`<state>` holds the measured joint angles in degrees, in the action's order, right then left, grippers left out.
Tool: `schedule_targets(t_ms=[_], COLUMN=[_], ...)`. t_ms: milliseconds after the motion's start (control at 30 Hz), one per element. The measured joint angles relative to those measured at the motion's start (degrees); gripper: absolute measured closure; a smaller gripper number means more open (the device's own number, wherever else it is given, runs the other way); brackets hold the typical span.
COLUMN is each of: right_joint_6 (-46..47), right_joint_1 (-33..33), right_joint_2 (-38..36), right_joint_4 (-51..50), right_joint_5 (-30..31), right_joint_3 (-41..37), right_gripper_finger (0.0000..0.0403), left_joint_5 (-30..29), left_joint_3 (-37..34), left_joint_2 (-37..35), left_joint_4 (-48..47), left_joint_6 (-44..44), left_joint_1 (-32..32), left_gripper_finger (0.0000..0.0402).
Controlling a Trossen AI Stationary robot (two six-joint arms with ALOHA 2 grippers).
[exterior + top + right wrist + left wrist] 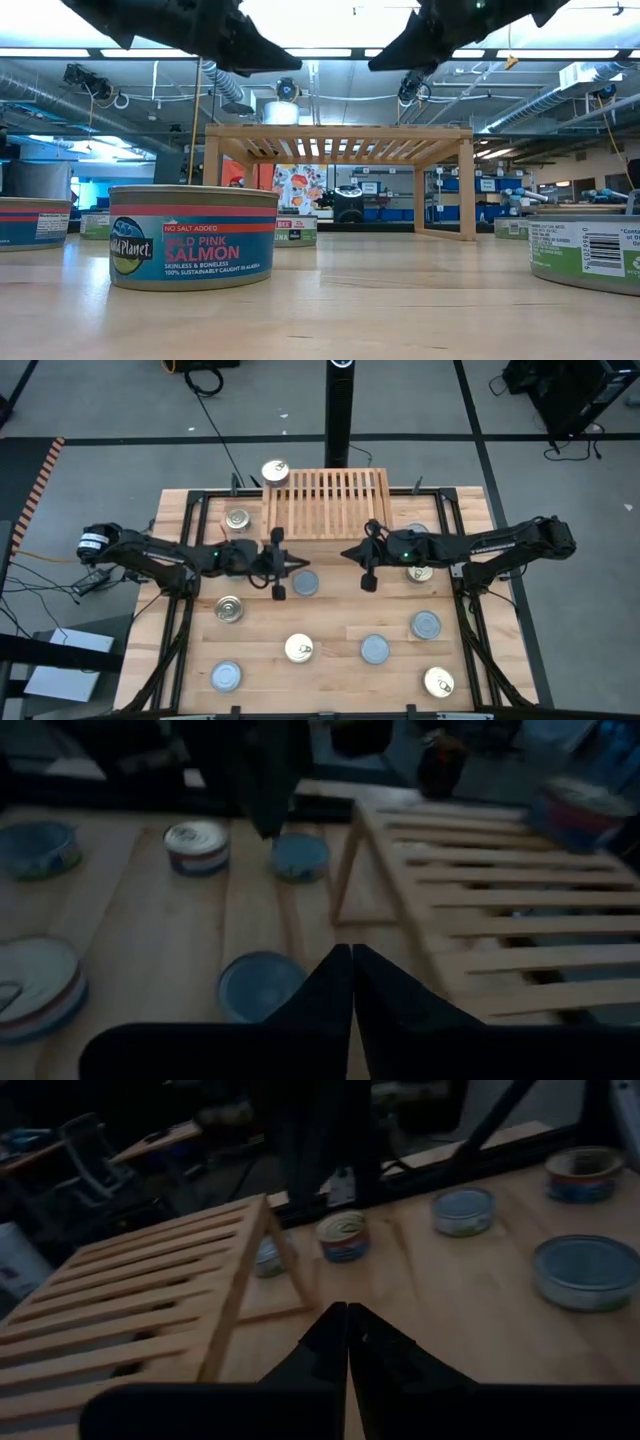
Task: Stack canned seafood by type on shelf
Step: Put the green tuna can on the shelf
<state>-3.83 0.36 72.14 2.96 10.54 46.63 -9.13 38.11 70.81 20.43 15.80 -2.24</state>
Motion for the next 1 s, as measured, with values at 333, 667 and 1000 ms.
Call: schedule_targets(t_ms=[333, 667, 1000], right_joint_6=[1.95, 8.06, 10.32], right_joint_1=[4.10, 12.51, 18.30], right_joint_2=[3.25, 3.71, 3.71], right_joint_4=[0.09, 0.18, 4.43], right_joint_5=[-0.09, 6.11, 8.04], right_joint_3=[0.00, 0.00, 0.00], right_gripper_finger=[0.0396, 0.0395, 0.0395], left_joint_5=[-0.02, -0.35, -4.68], left_joint_3=[0.01, 0.02, 0.02], left_joint_2=[0.00, 0.00, 0.02], left_joint_4=[-1.50, -7.66, -12.08], left_joint_6=[-2.65, -7.26, -7.83], left_joint_1=[-4.07, -8.40, -16.62], left_gripper_finger=[0.0383, 0.0383, 0.0383])
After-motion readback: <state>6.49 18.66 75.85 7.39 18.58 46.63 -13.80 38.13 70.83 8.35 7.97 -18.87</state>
